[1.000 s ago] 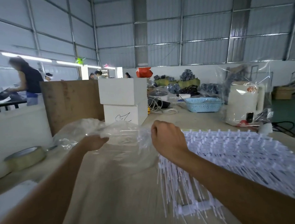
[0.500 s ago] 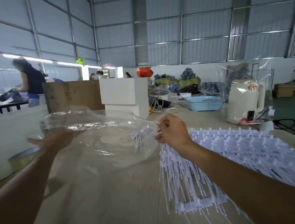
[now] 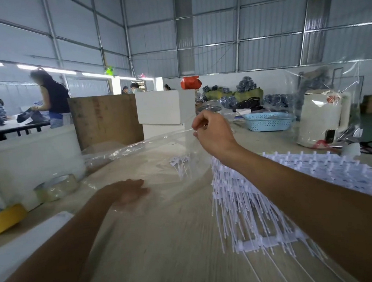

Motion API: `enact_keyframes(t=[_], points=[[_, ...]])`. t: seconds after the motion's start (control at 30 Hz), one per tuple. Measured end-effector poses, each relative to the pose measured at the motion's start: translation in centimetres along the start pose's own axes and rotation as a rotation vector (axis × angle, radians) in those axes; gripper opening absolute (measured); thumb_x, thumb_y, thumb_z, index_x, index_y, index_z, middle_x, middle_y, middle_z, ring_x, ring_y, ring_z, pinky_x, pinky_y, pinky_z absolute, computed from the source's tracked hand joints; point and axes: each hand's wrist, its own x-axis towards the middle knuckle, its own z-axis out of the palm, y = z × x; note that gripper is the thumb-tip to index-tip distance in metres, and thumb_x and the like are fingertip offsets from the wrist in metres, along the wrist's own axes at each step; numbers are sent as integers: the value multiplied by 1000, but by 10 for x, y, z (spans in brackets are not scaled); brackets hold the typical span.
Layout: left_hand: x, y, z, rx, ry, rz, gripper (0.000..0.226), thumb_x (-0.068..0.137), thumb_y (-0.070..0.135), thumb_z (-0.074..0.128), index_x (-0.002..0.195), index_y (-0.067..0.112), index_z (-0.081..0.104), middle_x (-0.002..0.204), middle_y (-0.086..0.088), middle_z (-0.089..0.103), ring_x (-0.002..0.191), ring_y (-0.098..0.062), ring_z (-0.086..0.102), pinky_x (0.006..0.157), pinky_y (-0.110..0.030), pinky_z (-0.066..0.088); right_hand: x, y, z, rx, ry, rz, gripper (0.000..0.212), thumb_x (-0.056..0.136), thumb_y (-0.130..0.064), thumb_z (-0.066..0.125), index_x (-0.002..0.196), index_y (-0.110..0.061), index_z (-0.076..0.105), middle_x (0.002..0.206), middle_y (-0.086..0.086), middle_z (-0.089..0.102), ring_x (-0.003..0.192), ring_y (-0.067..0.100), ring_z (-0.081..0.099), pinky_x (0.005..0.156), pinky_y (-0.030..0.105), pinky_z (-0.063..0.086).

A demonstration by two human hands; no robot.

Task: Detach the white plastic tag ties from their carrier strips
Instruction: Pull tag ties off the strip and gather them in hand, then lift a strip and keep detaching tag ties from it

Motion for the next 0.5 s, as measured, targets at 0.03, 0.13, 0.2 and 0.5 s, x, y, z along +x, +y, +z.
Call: enact_keyframes(t=[0.03, 0.13, 0.2, 0.5], points=[[2, -2, 6, 20, 37, -19, 62, 100, 65, 26, 153, 31, 33, 160, -6, 33, 143, -31, 38, 117, -44, 29, 2, -2, 0, -15, 1, -23, 34, 89, 13, 45, 80, -15, 63, 88, 1, 66, 92, 24, 68, 85, 46, 56], [4, -4, 12, -37, 145, -79, 55, 103, 58, 22, 148, 34, 40, 152, -7, 43, 137, -36, 43, 114, -54, 30, 0, -5, 0, -60, 5, -112, 34, 88, 14, 45, 83, -12, 66, 94, 5, 67, 92, 21, 64, 84, 42, 55], [3, -2, 8, -59, 133, -74, 53, 103, 53, 29, 142, 23, 49, 149, -10, 48, 135, -34, 46, 113, -48, 34, -4, -5, -2, -110, -27, -154, 33, 90, 10, 46, 83, -14, 68, 100, 5, 66, 96, 20, 62, 87, 34, 52], [-64, 77, -55, -138, 157, 402, 60, 94, 60, 52, 147, 33, 47, 144, 10, 55, 125, -8, 55, 108, -27, 38, -59, 9, -58, -221, -340, -236, 32, 98, -1, 52, 114, -22, 70, 124, -4, 58, 111, 10, 56, 99, 30, 46]])
